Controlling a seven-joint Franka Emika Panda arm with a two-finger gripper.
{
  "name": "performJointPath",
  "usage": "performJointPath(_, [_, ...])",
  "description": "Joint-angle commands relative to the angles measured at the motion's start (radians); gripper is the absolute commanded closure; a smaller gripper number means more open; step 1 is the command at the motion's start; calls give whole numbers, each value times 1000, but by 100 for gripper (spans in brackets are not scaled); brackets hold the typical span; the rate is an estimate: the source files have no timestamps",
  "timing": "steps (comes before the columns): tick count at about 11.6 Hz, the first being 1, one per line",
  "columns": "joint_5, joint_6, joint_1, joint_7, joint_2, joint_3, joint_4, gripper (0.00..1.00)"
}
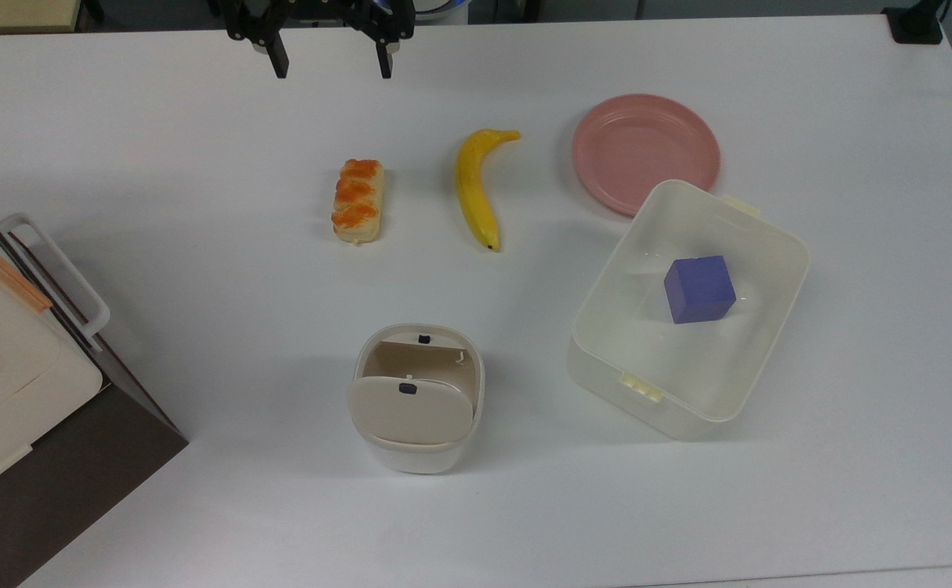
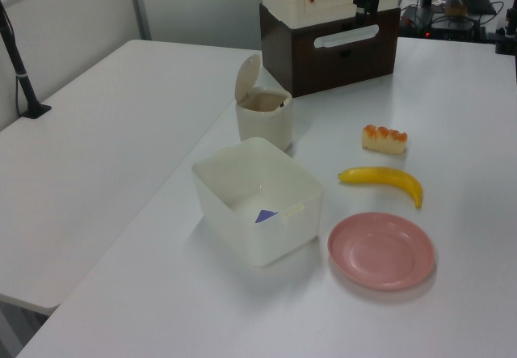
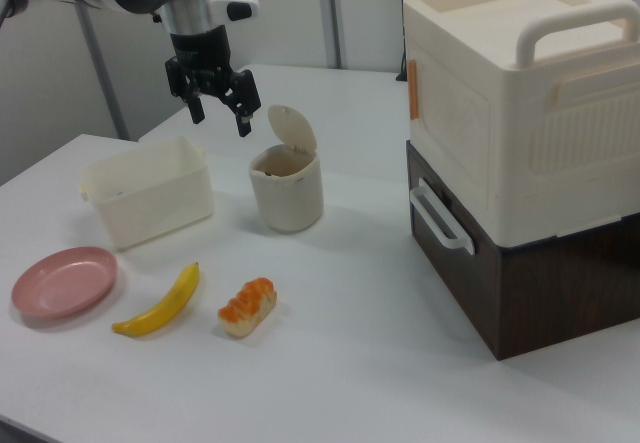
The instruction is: Close the trash can
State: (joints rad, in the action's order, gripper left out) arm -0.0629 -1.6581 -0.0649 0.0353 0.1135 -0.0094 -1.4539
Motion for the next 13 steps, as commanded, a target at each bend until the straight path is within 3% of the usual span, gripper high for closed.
performJointPath(1, [-14, 24, 8, 0, -17, -12, -17, 0])
performJointPath(13, [-9, 24, 8, 25, 0, -12, -35, 0])
